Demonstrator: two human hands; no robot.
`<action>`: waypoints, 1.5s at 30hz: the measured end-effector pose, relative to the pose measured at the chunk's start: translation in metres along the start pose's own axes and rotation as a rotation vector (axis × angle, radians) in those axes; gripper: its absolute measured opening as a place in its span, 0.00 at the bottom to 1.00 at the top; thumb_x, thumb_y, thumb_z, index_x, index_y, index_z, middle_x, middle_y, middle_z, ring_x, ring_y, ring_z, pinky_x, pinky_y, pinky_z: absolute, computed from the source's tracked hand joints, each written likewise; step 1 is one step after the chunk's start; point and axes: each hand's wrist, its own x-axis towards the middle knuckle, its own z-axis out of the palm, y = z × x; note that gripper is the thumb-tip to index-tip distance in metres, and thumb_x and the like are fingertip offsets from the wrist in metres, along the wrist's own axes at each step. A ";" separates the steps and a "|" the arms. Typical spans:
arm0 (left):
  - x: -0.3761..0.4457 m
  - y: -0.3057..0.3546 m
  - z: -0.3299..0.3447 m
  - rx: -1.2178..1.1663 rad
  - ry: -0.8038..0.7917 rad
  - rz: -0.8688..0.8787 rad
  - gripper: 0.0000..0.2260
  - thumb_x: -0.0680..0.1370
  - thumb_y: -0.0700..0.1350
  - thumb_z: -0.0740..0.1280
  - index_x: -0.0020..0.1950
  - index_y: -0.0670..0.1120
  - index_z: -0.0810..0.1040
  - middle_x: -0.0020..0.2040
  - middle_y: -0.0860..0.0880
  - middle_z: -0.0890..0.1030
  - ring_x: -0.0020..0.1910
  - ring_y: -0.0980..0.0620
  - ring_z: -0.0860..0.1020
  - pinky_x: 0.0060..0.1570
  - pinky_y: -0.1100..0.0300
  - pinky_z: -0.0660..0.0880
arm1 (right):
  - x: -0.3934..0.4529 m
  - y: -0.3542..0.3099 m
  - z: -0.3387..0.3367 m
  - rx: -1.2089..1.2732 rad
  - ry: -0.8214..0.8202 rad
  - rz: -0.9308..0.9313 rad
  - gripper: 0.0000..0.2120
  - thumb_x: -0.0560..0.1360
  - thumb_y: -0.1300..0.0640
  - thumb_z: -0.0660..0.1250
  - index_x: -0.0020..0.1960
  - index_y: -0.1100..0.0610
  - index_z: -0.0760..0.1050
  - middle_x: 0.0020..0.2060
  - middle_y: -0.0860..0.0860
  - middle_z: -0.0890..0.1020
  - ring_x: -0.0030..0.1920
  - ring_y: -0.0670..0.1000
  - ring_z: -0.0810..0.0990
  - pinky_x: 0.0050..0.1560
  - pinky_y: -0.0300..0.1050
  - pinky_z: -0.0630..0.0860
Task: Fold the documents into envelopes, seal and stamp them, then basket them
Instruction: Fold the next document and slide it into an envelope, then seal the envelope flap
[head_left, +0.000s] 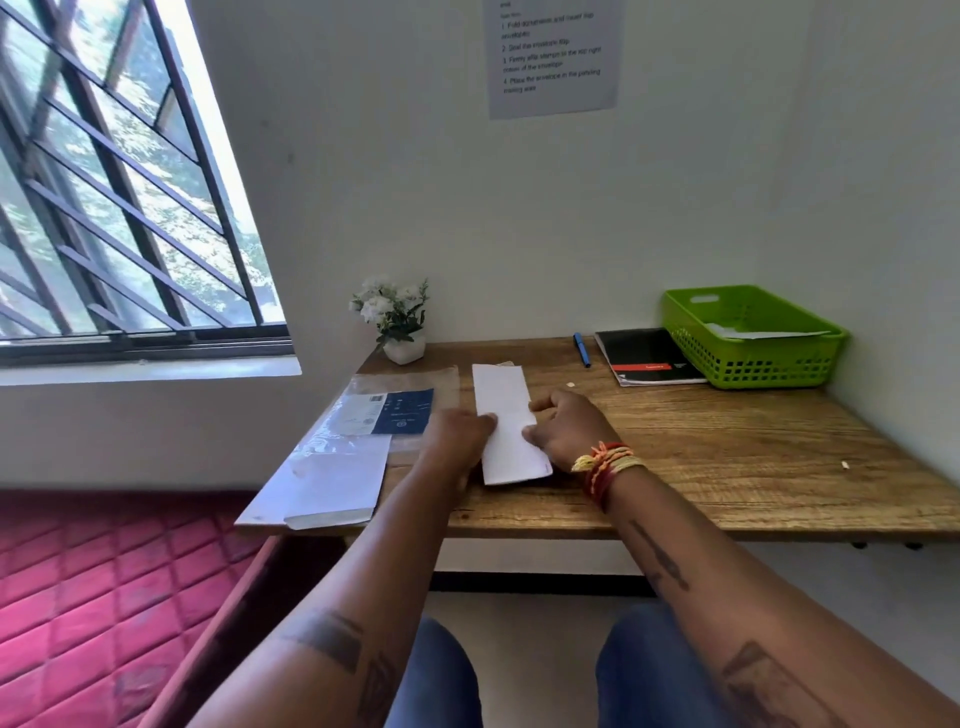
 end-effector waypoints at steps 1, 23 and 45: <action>0.002 -0.002 -0.002 0.098 0.045 0.051 0.05 0.83 0.49 0.68 0.49 0.49 0.77 0.47 0.49 0.82 0.45 0.51 0.82 0.46 0.53 0.82 | 0.002 0.002 0.006 -0.050 0.020 -0.010 0.19 0.76 0.55 0.73 0.66 0.54 0.76 0.63 0.52 0.79 0.60 0.53 0.79 0.57 0.43 0.74; -0.035 -0.093 -0.166 0.257 0.758 0.433 0.07 0.81 0.47 0.67 0.47 0.46 0.83 0.40 0.47 0.85 0.43 0.42 0.83 0.44 0.53 0.75 | -0.071 -0.083 0.139 -0.581 -0.238 -0.840 0.38 0.73 0.35 0.69 0.77 0.49 0.64 0.74 0.52 0.70 0.73 0.55 0.69 0.70 0.56 0.68; -0.048 0.023 -0.110 0.629 0.511 1.028 0.42 0.74 0.75 0.63 0.82 0.55 0.59 0.81 0.50 0.63 0.78 0.47 0.64 0.74 0.48 0.61 | -0.045 -0.142 -0.014 0.885 -0.031 -0.195 0.10 0.79 0.56 0.66 0.44 0.60 0.82 0.44 0.61 0.84 0.44 0.58 0.83 0.45 0.56 0.81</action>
